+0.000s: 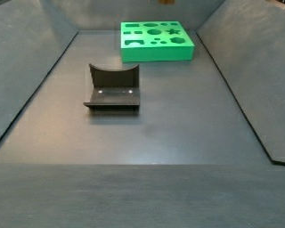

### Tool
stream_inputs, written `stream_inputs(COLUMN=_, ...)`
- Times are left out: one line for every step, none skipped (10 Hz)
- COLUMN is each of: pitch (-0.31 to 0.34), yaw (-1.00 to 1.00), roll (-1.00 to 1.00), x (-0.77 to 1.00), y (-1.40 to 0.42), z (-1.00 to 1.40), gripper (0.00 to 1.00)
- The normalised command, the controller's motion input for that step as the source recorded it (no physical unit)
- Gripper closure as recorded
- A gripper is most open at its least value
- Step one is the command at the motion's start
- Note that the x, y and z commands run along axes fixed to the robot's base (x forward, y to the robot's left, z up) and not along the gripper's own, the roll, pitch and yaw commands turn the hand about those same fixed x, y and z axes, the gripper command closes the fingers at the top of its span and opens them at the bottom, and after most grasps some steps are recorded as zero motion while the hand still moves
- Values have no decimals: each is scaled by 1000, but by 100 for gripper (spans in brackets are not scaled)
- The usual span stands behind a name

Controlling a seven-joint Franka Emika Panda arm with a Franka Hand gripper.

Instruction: Insert the star object.

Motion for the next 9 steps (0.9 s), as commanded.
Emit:
stream_inputs(pitch=-83, yaw=-186, roll=-50, x=-183, y=0, z=-746, gripper=100)
stream_inputs(pitch=-141, yaw=-126, roll=-91, x=-143, y=-20, z=-831, gripper=100)
stream_inputs(pitch=-151, yaw=-34, roll=-97, x=-71, y=-114, z=-800, gripper=100)
stream_inputs(pitch=-147, yaw=-31, roll=-101, x=-20, y=-171, z=-780, gripper=100)
stream_inputs(pitch=-121, yaw=-14, roll=-69, x=0, y=-163, z=-609, gripper=100)
stream_inputs(pitch=-90, yaw=0, roll=44, x=0, y=-203, z=-514, gripper=100)
stream_inputs(pitch=-24, yaw=103, roll=171, x=-43, y=-146, z=-414, gripper=100)
stream_inputs(pitch=-9, yaw=140, roll=261, x=-166, y=-160, z=-366, gripper=100)
stream_inputs(pitch=0, yaw=100, roll=247, x=-166, y=-143, z=-371, gripper=100)
